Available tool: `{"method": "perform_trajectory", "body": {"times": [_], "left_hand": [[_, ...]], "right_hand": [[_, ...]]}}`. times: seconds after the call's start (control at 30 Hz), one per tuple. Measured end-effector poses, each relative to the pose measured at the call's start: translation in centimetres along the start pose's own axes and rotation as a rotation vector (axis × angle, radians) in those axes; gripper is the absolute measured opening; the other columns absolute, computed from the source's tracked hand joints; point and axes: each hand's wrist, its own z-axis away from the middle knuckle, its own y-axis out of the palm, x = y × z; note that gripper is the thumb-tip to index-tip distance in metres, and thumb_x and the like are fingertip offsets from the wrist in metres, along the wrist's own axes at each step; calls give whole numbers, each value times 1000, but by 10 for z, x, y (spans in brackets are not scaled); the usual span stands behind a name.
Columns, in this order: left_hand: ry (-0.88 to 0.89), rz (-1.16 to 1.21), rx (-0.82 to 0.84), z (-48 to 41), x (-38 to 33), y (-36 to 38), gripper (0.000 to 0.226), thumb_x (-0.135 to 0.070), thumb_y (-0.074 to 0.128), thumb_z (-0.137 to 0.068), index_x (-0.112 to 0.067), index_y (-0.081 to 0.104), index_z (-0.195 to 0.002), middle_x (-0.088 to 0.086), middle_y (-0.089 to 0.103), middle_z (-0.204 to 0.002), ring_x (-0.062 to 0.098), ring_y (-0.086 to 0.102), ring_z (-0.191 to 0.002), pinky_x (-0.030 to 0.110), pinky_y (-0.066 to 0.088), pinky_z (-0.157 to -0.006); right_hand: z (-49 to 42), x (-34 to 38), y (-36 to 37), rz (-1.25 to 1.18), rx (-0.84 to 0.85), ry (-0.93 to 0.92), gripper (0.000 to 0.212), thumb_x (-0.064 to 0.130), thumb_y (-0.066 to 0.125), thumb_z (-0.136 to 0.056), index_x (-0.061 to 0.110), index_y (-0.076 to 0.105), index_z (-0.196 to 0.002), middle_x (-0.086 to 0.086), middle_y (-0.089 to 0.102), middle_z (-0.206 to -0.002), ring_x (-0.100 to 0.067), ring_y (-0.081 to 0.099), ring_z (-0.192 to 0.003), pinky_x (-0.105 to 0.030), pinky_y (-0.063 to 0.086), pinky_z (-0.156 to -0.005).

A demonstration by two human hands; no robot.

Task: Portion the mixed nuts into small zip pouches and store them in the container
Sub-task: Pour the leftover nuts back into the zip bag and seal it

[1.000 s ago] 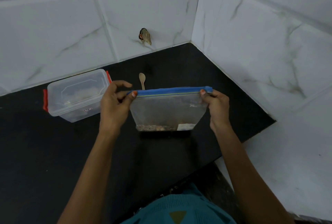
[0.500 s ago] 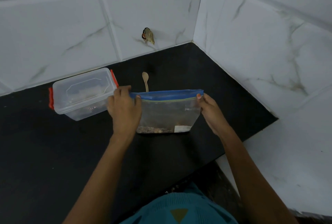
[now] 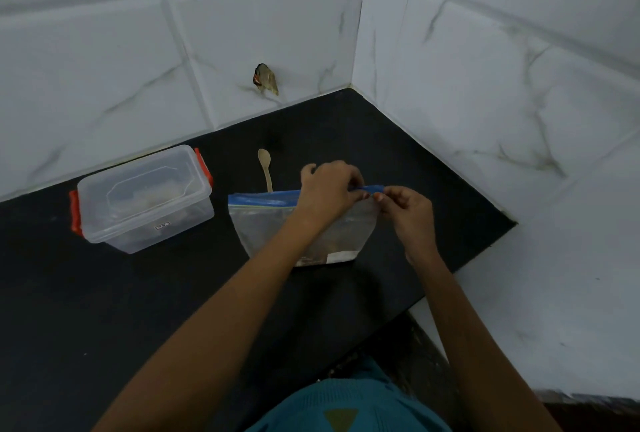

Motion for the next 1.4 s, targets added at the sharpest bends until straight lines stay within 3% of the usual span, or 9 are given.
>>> {"method": "perform_trajectory", "body": {"times": [0.1,0.3,0.43,0.73,0.83,0.93,1.07,1.23,1.4], "left_hand": [[32,98,58,-4,1,-2,22,-30,62,-86,-19,63,-105,-1,59,-110,13,55,-101,33,45,-92],[26,95,70,-6,-1,-1,22,-27,59,-89,-15,64,-107,2,65,-104,14,59,-94,34,49,-87],[21,70,36,-6,-3,0,24,-25,55,-91,-15,63,-112,3,66,-105,14,60,-95,34,47,-91],[33,27,17,-3,-5,3,27,-26,52,-92,-16,60,-117,1,64,-110,14,57,-101,29,40,-93],[61,25,20,-2,-6,4,25,-24,53,-92,-15,61,-114,2,64,-107,14,57,-98,29,42,-91],[62,44,23,-1,-7,3,24,-23,54,-91,-13,60,-112,3,62,-109,14,57,-98,30,44,-91],[41,64,43,-1,-5,0,27,-24,55,-91,-13,59,-116,3,60,-114,15,56,-103,30,44,-92],[52,4,12,-1,-6,3,25,-27,52,-93,-17,61,-114,1,64,-106,13,57,-96,27,42,-86],[4,111,18,1,-7,1,26,-24,57,-90,-14,63,-114,3,66,-108,13,59,-99,24,42,-86]], "right_hand": [[-3,-1,0,71,7,-31,10,8,57,-88,7,60,-98,7,56,-84,-1,55,-76,-3,44,-62],[-4,0,3,66,45,-18,12,9,53,-90,10,58,-101,9,55,-85,0,55,-76,-3,44,-61],[-4,0,-4,-44,41,8,16,12,60,-86,19,61,-100,10,62,-92,1,59,-86,-12,51,-75],[-6,0,-3,12,54,-40,19,3,57,-86,21,59,-82,7,59,-84,-3,57,-80,-14,48,-72],[-8,-3,1,57,113,-76,13,0,47,-90,10,56,-88,1,53,-82,-10,50,-77,-19,42,-70],[-9,-7,6,123,90,-126,11,-1,43,-91,1,53,-95,1,47,-78,-6,44,-71,-10,36,-63],[-8,-4,5,70,81,-104,12,1,45,-91,9,54,-93,1,50,-81,-5,48,-73,-9,40,-64],[-4,2,-4,-95,130,-22,17,4,50,-90,17,58,-98,7,60,-94,1,58,-87,-6,47,-71],[-7,8,-4,33,76,-29,13,6,54,-89,18,59,-89,10,59,-84,3,58,-76,-3,46,-65]]}}
